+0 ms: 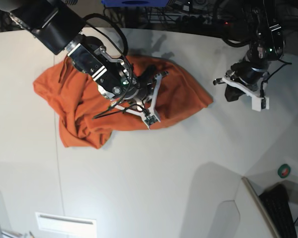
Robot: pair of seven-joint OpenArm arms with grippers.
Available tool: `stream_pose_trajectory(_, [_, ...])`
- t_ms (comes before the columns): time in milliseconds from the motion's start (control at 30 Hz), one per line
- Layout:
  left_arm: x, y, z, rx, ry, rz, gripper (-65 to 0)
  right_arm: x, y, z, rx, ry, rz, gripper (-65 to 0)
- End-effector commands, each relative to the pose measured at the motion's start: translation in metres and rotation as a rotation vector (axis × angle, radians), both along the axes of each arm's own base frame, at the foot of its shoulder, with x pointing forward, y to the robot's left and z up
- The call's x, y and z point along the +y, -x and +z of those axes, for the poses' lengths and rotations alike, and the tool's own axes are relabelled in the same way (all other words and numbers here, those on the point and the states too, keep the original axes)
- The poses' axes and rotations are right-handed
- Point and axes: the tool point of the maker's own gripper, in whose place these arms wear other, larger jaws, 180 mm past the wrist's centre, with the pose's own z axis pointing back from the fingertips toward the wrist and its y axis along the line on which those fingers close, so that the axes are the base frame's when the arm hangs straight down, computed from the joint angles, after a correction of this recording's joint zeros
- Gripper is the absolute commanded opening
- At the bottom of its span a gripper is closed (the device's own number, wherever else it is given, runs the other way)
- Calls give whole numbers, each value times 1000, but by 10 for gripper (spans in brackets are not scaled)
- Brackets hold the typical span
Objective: Layout the t-shirt on the table in an organized manner, then fold the t-shirt properly
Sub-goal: 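Lower the left gripper and grasp the shirt end opposite the right gripper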
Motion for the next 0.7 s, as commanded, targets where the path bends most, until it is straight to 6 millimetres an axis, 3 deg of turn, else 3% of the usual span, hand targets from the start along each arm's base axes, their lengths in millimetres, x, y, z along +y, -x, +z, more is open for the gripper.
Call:
stream_pose_trajectory(0, [-11,-11,8,-19,27,-7,-650,-9,-18,3,-35,14,-25,-650])
stream_pose_trajectory(100, [-39,-26,7,31,88,-7,-650,-22,-16,-13,-1,58,-41,-650])
stream_pose_trajectory(233, [-63,-43,-5,59,146,-25,-650,-25,-16,-16,6,67,-43,-650])
stream_pose_trajectory(433, [-57,-42,-56,216,200,81,-650,-25,-16,-16,6,67,-43,-650])
stream_pose_trajectory(600, [-47,-44,-63,206,186,159,-650,-25,-15,-16,7,67,-43,-650])
stream_pose_trajectory(667, [-44,-33,-69,229,184,168,-650,-25,-16,-16,6,67,-43,-650])
